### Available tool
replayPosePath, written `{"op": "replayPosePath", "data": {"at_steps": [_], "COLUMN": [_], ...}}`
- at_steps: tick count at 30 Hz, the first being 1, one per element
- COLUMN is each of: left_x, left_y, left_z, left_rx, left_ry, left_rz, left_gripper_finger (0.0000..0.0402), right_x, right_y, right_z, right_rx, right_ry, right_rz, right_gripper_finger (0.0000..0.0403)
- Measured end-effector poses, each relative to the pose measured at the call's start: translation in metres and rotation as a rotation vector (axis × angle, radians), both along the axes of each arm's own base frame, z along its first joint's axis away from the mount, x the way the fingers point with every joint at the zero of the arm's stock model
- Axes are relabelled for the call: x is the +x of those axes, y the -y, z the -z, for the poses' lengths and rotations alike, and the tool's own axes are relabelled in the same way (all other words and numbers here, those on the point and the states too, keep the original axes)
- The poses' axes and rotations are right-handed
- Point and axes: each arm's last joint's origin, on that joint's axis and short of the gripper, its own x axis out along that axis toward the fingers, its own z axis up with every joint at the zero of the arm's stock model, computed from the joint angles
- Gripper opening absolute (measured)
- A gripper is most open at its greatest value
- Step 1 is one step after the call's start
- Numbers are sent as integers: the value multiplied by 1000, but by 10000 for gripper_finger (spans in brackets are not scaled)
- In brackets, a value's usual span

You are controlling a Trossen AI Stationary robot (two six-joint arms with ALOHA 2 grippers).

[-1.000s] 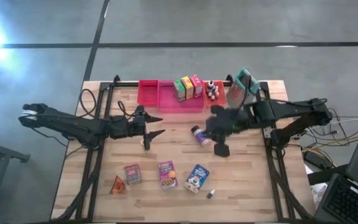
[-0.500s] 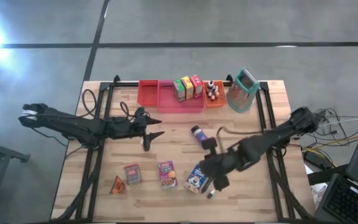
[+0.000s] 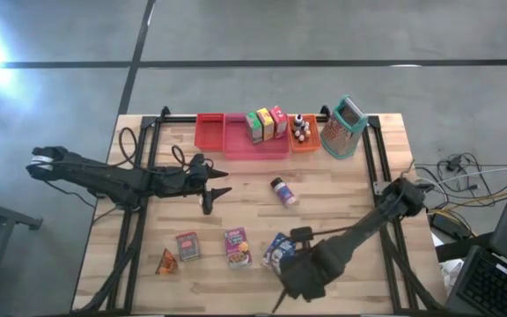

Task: Pick & Place Kitchen Items
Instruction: Put the brown food coloring bottle into the orange bin

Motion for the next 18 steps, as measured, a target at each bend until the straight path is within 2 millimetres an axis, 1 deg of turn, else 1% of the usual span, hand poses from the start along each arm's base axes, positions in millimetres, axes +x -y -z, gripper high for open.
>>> {"op": "replayPosePath", "data": {"at_steps": [3,6,8,11,14,18], "left_x": [0,0,0,-1,-2,-3], "left_y": [0,0,1,1,1,0], "left_z": [0,1,1,5,9,13], "left_rx": [-7,-31,-47,-55,-54,-74], "left_ry": [0,2,2,-6,-20,-30], "left_rz": [-2,-2,8,12,12,6], "left_gripper_finger": [243,243,243,243,243,243], "right_x": [6,4,2,-2,-5,-2], "right_y": [-7,-11,-13,-18,-26,-35], "right_z": [5,8,7,5,-1,-4], "right_rx": [-27,-48,-48,-26,34,135], "right_ry": [-61,-147,-169,-151,-97,-32], "right_rz": [50,155,216,311,435,589], "right_gripper_finger": [29,52,69,95,120,151]}}
